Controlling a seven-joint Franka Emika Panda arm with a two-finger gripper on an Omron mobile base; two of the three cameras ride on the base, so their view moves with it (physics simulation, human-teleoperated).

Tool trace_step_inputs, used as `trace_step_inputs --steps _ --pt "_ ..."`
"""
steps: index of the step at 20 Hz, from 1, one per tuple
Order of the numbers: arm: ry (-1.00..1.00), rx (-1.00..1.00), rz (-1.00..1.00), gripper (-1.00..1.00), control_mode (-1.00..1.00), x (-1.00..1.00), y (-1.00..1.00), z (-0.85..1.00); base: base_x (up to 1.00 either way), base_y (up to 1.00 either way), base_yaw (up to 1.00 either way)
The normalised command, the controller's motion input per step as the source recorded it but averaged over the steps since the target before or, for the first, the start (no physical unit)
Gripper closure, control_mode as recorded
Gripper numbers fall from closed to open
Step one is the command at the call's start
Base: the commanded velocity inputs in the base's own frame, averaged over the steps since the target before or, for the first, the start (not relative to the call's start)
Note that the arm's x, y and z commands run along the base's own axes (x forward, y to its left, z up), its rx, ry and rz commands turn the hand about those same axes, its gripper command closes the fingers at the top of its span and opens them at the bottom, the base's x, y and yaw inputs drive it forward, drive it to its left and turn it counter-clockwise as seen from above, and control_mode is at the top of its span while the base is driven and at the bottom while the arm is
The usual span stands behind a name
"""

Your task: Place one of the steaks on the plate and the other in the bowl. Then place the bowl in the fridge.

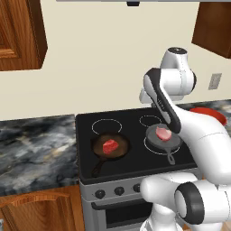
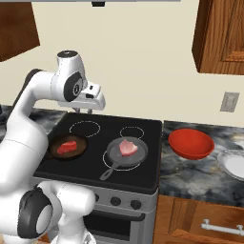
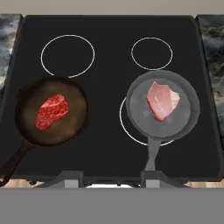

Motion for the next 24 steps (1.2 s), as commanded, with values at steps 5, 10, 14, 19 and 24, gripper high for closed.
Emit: trace_step_inputs --steps 5,10,14,19,24 --pt "0.00 0.00 0.01 -1.00 -1.00 0.00 -0.02 -0.02 0.00 0.00 0.00" --pt "-0.02 -0.08 0.02 -1.00 -1.00 0.00 0.00 -0.02 0.00 0.00 0.00" --pt "-0.03 -0.08 0.00 -1.00 -1.00 -0.03 -0.25 -0.35 0.00 0.00 0.00" --pt "-0.05 0.00 -0.02 -1.00 -1.00 -0.03 -0.58 -0.47 0.00 0.00 0.00" --pt "-0.02 0.00 0.00 -1.00 -1.00 0.00 -0.58 -0.39 0.00 0.00 0.00"
